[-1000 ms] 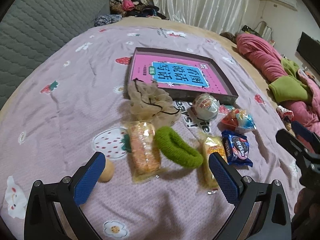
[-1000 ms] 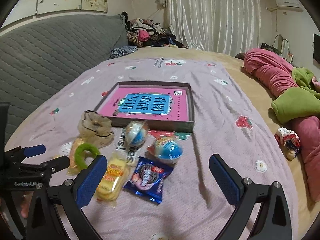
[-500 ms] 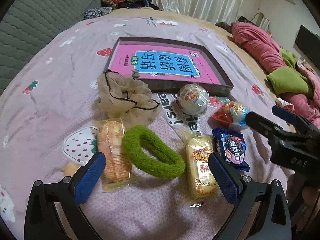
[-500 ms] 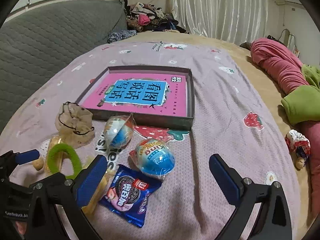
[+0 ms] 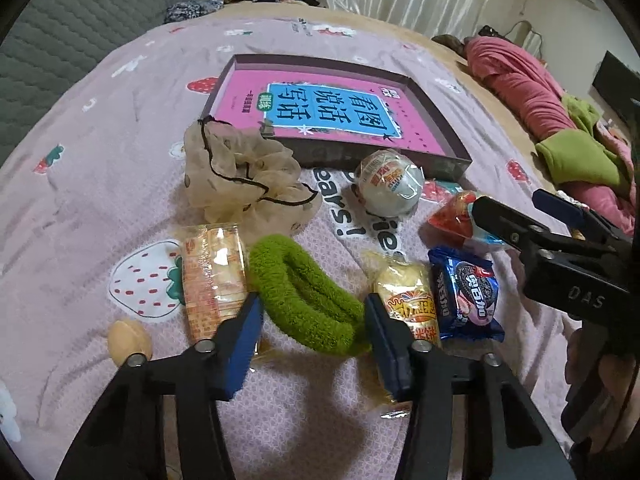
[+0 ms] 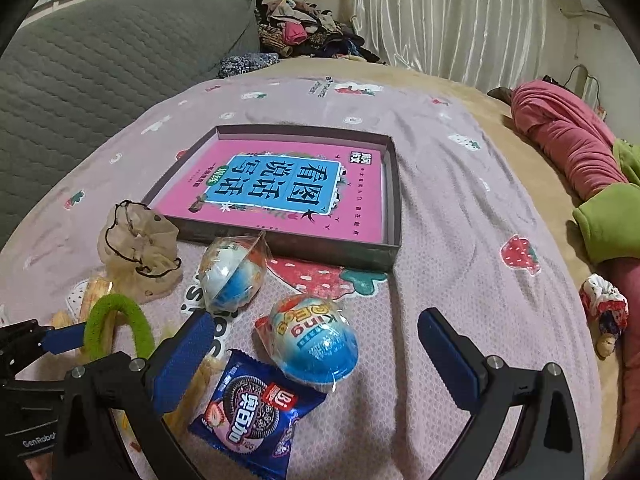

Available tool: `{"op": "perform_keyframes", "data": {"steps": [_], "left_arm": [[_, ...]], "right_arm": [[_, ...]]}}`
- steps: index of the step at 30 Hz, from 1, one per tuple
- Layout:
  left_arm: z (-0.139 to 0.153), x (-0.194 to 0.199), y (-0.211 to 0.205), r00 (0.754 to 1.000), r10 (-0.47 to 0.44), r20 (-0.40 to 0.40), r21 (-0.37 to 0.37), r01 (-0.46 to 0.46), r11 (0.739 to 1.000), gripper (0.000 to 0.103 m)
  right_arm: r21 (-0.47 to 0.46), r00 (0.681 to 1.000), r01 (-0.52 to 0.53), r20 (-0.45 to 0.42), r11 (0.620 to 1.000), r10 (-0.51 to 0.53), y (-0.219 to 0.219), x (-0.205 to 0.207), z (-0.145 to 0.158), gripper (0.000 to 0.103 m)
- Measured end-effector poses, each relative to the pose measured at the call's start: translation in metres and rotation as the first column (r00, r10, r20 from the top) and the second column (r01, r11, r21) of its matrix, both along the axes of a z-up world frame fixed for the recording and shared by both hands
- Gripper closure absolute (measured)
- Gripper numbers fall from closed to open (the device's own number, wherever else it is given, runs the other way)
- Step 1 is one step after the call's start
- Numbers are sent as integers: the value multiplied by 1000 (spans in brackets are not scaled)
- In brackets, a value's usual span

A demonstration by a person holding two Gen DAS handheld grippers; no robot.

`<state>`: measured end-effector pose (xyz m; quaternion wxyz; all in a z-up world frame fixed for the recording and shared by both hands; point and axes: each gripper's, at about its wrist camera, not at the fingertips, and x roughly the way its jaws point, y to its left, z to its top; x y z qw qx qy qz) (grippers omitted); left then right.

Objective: Organize objects
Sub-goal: 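Grasp the green hair tie with left gripper while right gripper grasps the blue egg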

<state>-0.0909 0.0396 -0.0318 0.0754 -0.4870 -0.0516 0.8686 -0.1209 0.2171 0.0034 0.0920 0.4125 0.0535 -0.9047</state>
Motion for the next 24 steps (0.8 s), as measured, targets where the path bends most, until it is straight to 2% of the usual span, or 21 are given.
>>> {"op": "perform_keyframes", "data": {"steps": [2, 10, 13, 15, 17, 24], "left_arm": [[1, -2, 0, 1000, 1, 8, 12, -1, 1000, 64], [-5, -8, 2, 999, 3, 47, 16, -3, 1000, 83], [-6, -10, 4, 998, -1, 58, 19, 0, 1000, 87], [-8, -12, 5, 998, 2, 68, 20, -3, 1000, 88], [-11, -14, 4, 997, 5, 77, 21, -7, 1000, 90], [-14, -16, 2, 997, 10, 78, 21, -12, 1000, 91]], "right_arm": [[7, 1000, -1, 11, 1000, 1, -1, -3, -3, 1], [21, 999, -18, 52, 1000, 17, -3, -11, -15, 7], [25, 998, -21, 59, 999, 20, -3, -14, -18, 14], [29, 998, -26, 62, 999, 24, -3, -15, -20, 32], [33, 997, -36, 74, 999, 34, -4, -16, -23, 44], [43, 995, -72, 79, 997, 68, -7, -13, -23, 50]]}}
